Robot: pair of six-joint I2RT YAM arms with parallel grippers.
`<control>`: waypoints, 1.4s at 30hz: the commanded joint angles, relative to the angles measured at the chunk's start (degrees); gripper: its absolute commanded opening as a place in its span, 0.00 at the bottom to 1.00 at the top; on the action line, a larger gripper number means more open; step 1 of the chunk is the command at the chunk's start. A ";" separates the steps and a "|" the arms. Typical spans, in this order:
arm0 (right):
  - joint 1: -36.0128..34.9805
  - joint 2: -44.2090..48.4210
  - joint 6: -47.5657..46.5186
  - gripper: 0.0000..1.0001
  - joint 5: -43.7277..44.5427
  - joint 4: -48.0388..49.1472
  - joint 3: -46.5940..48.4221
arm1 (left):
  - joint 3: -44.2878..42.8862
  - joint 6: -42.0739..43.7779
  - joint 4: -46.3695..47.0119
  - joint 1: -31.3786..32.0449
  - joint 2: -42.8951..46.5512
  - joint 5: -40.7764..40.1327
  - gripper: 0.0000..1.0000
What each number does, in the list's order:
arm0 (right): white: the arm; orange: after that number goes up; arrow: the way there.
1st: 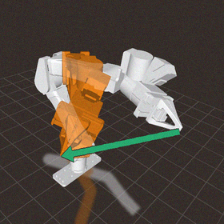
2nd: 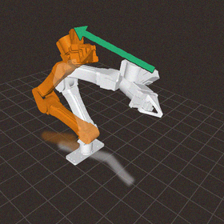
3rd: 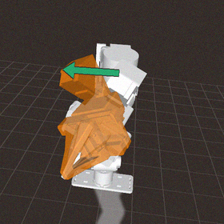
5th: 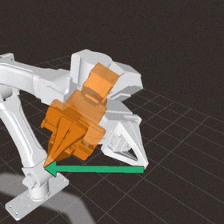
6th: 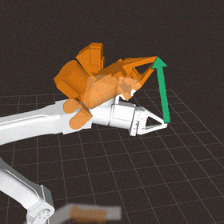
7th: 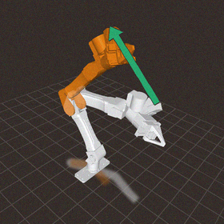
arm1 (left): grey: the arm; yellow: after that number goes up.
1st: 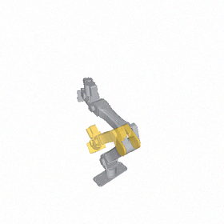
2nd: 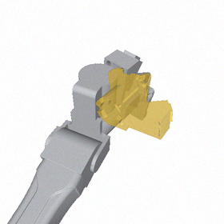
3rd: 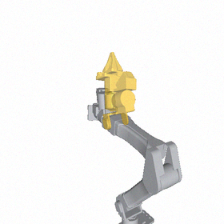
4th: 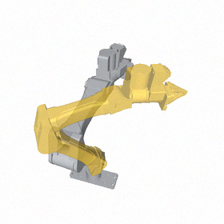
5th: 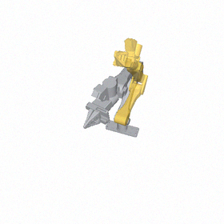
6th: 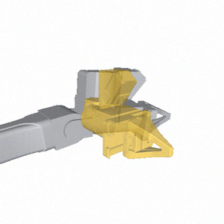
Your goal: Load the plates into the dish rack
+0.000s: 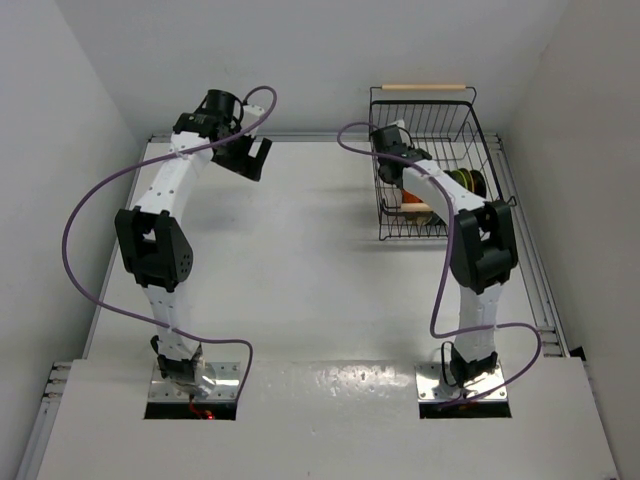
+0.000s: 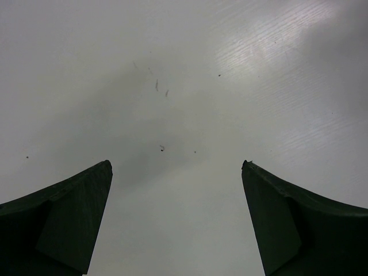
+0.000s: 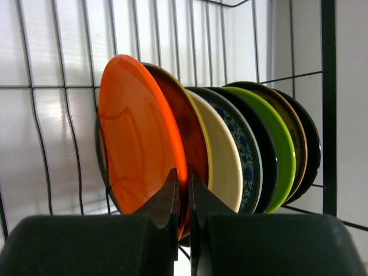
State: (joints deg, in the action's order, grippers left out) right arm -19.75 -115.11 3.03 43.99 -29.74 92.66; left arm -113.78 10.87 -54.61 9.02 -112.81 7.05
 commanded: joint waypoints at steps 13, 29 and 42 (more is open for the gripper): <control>-1.43 4.45 2.16 0.00 2.94 0.29 2.69 | 0.49 0.29 0.82 -0.58 3.04 1.56 1.00; -3.19 8.15 0.40 0.00 1.54 0.12 1.82 | 0.49 0.29 0.82 -0.58 3.04 1.56 1.00; -1.87 1.30 2.77 0.00 0.13 -2.69 1.38 | 1.01 0.82 0.82 -0.58 3.04 1.04 1.00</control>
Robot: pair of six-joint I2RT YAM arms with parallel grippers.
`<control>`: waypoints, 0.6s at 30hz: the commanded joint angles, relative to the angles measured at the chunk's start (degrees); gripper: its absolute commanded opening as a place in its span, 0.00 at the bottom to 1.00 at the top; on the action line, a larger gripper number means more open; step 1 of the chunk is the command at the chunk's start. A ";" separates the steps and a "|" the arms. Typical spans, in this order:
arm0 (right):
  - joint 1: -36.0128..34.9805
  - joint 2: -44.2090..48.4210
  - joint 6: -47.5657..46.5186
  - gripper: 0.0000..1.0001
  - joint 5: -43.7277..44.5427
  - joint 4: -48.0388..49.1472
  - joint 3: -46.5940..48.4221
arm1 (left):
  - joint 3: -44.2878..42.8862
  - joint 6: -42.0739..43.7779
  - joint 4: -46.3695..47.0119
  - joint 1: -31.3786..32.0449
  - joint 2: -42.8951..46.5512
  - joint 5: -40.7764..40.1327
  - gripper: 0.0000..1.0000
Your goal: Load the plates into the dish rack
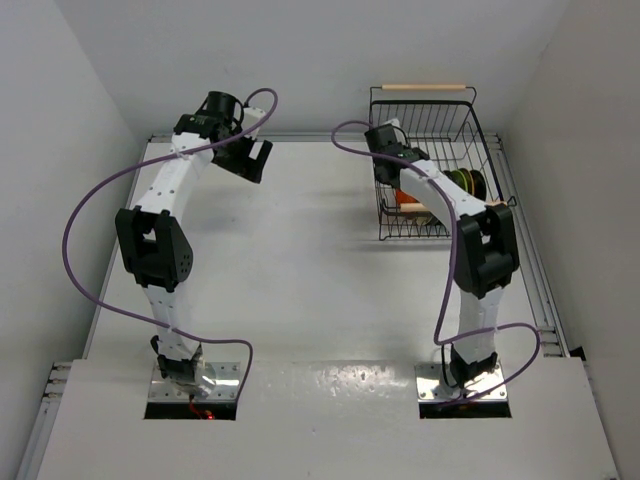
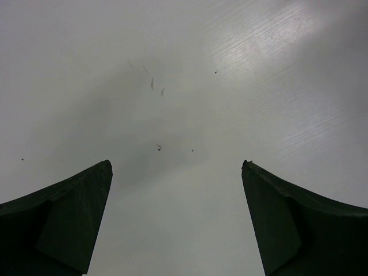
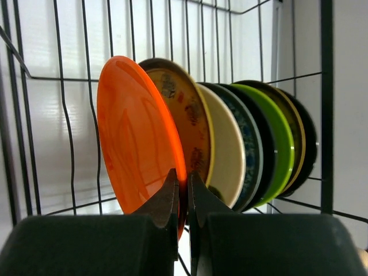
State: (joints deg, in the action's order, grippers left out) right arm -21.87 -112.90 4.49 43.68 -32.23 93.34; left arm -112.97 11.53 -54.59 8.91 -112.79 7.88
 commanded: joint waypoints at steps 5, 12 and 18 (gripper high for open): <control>0.33 -2.94 2.10 0.00 1.49 -1.08 0.79 | 0.20 0.16 0.80 -0.47 3.02 0.21 1.00; 0.51 -3.37 2.97 0.06 -1.23 -1.95 1.05 | 0.20 0.16 0.80 -0.47 3.02 0.21 1.00; 0.95 -2.16 4.12 0.42 -1.14 -3.98 2.64 | 0.20 0.16 0.80 -1.00 3.02 0.21 1.00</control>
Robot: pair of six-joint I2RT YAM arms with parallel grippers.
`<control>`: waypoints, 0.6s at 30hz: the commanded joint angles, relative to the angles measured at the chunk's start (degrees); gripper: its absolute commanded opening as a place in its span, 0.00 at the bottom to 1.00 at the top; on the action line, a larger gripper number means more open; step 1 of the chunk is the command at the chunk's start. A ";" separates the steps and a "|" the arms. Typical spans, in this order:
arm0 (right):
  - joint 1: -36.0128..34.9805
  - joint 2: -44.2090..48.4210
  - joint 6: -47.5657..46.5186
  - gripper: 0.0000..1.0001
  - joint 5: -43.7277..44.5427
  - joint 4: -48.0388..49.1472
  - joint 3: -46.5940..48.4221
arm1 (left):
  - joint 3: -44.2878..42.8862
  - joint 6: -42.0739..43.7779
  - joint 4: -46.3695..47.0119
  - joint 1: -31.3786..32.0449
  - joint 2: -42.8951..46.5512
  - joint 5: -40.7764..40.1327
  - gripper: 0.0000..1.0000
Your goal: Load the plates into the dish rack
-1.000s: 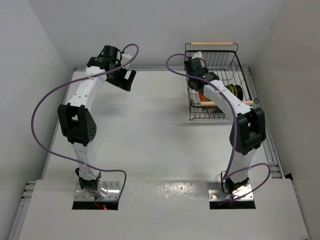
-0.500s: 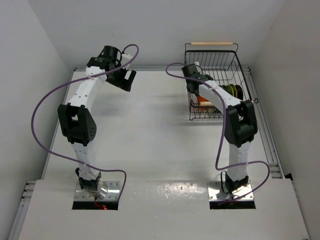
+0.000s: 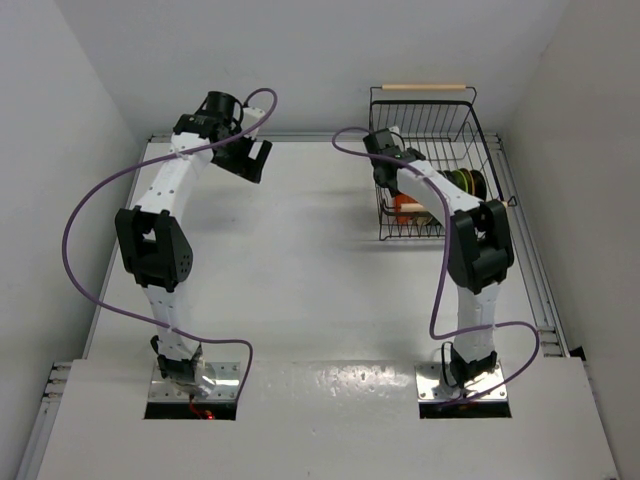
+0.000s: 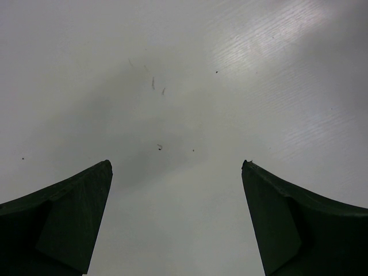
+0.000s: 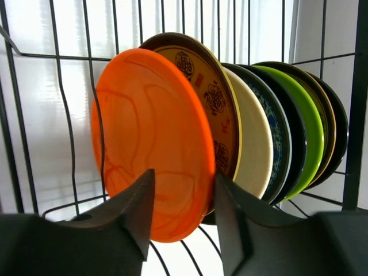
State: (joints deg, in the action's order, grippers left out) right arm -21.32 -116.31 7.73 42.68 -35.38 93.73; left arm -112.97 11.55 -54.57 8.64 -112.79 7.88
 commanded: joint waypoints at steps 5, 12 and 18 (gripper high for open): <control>0.40 3.90 -0.08 0.55 -0.84 -1.09 5.49 | 0.20 0.14 0.78 -0.73 3.02 0.21 1.00; 0.32 15.48 2.44 1.00 -8.46 -4.00 8.49 | 0.20 0.67 0.78 -0.73 3.02 -0.32 1.00; 8.65 40.96 14.50 1.00 -28.94 -1.72 -15.21 | 0.20 1.19 0.78 -0.73 3.02 -0.94 1.00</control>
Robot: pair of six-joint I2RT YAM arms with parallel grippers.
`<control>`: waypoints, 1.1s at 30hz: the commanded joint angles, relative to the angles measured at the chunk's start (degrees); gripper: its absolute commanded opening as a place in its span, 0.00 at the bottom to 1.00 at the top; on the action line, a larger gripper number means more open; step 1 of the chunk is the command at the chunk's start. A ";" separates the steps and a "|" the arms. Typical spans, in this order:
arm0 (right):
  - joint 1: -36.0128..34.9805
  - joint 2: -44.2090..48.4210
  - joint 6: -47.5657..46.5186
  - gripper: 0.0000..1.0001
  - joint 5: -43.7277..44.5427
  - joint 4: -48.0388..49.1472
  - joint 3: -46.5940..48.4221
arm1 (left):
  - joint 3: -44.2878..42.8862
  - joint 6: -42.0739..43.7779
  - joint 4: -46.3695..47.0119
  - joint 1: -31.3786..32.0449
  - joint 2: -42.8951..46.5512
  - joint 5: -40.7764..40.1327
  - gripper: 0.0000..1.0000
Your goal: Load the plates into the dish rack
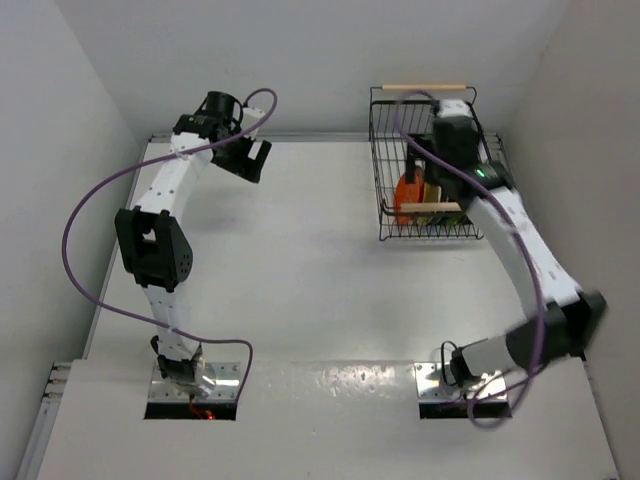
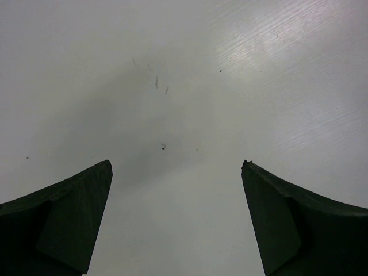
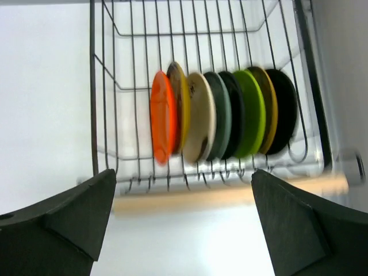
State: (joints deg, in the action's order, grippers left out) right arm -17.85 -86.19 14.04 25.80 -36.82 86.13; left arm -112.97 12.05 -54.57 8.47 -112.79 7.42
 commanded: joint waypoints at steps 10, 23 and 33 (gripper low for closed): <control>10.11 39.87 26.82 1.00 -16.49 -13.54 -41.99 | 6.00 -0.98 3.15 0.75 3.11 0.23 1.00; 10.02 47.78 33.24 1.00 -18.33 -13.63 -53.17 | 18.66 -1.59 8.86 5.94 9.61 -1.36 1.00; 10.11 50.33 32.36 1.00 -18.42 -14.95 -53.96 | 20.42 -2.65 9.92 7.09 9.61 -0.13 1.00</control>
State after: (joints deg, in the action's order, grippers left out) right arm -7.73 -36.84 45.69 7.53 -52.18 32.42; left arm -93.06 10.52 -45.84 15.03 -105.51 6.61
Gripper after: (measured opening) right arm 0.996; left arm 0.997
